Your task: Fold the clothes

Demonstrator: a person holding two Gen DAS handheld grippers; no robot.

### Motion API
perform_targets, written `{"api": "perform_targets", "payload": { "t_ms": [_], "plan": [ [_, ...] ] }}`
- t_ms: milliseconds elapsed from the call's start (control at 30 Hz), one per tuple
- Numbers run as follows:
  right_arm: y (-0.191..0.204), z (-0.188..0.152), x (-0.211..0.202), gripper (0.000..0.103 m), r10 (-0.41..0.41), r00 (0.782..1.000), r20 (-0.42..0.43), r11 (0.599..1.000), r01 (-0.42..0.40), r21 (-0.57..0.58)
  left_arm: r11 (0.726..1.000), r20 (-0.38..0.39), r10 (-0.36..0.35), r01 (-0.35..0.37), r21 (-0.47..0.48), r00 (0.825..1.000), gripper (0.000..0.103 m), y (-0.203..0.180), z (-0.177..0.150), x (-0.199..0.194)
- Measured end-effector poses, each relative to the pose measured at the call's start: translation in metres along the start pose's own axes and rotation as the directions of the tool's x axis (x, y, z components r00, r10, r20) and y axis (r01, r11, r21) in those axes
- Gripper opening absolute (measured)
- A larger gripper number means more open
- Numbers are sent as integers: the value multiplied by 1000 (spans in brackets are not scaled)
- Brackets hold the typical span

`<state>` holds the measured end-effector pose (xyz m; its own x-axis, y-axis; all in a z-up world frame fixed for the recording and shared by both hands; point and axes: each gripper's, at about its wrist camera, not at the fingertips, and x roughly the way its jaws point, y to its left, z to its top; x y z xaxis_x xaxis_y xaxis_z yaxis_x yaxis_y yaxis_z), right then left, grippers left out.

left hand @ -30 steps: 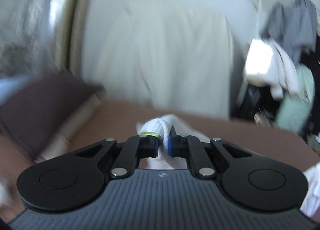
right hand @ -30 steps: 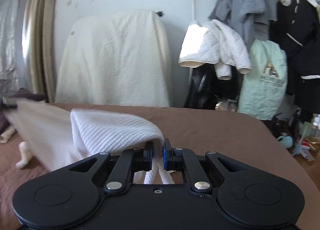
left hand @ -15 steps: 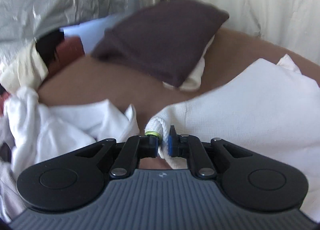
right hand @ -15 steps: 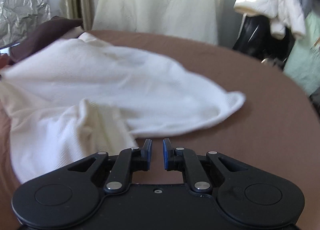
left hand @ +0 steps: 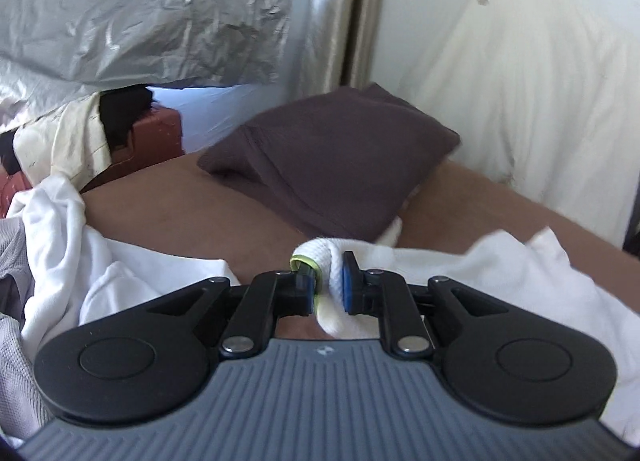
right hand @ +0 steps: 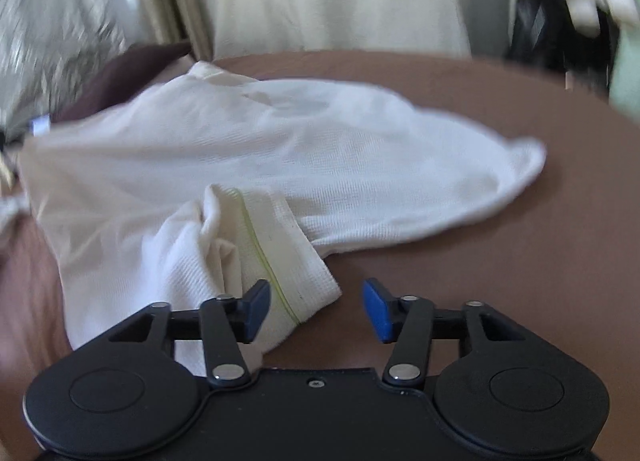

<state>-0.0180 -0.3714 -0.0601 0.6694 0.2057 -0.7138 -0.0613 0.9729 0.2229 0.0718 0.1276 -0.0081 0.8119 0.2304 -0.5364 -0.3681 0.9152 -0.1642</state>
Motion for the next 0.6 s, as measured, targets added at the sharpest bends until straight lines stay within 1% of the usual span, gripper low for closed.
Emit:
{"api": "perform_targets", "payload": {
  "t_ms": [33, 100, 133, 167, 200, 233, 267, 333, 367, 400, 433, 467, 500, 533, 567, 600],
  "plan": [
    [-6, -1, 9, 65, 21, 1000, -17, 998, -20, 60, 1000, -19, 11, -10, 11, 1000, 13, -1, -4, 6],
    [-19, -4, 28, 65, 64, 997, -48, 982, -54, 181, 999, -57, 32, -30, 34, 998, 12, -3, -11, 17],
    [-17, -7, 33, 64, 76, 997, -33, 982, -69, 177, 998, -75, 43, -40, 45, 996, 12, -4, -15, 22],
    [-14, -9, 37, 27, 87, 996, -17, 982, -83, 169, 997, -90, 55, -50, 60, 994, 11, -6, -19, 28],
    [-5, -10, 36, 6, 102, 995, 1, 991, -102, 89, 995, -91, 71, -63, 83, 993, 11, -9, -22, 31],
    [8, -8, 31, 9, 67, 998, 21, 998, -67, 11, 992, -86, 85, -76, 103, 993, 11, -12, -24, 33],
    [17, -6, 22, 8, 12, 998, 69, 1000, -10, -30, 991, -81, 86, -77, 108, 993, 11, -12, -24, 33],
    [27, 1, -9, 8, -54, 984, 171, 996, 66, -61, 991, -73, 84, -75, 112, 994, 11, -12, -24, 32],
    [29, 4, -29, 8, -114, 966, 230, 989, 132, -62, 993, -78, 70, -62, 97, 994, 11, -9, -23, 29],
    [25, 6, -49, 8, -176, 949, 260, 980, 195, -46, 996, -88, 54, -48, 77, 995, 11, -5, -22, 25],
    [21, 6, -69, 8, -237, 928, 288, 966, 256, -28, 998, -98, 37, -32, 56, 995, 11, -1, -22, 22],
    [17, 7, -89, 8, -298, 902, 314, 949, 316, -8, 999, -104, 17, -13, 33, 994, 11, 3, -21, 17],
    [13, 8, -110, 8, -356, 871, 338, 927, 374, 13, 1000, -109, 3, -1, 17, 994, 11, 7, -21, 15],
    [9, 5, -127, 8, -425, 835, 349, 897, 441, 37, 1000, -114, -4, 5, 9, 993, 11, 10, -20, 13],
    [4, 1, -144, 8, -491, 794, 358, 861, 505, 61, 1000, -118, -11, 11, 1, 993, 11, 12, -19, 11],
    [0, -5, -159, 8, -538, 762, 360, 833, 546, 88, 1000, -119, -18, 17, -8, 993, 11, 13, -19, 10]
  ]
}}
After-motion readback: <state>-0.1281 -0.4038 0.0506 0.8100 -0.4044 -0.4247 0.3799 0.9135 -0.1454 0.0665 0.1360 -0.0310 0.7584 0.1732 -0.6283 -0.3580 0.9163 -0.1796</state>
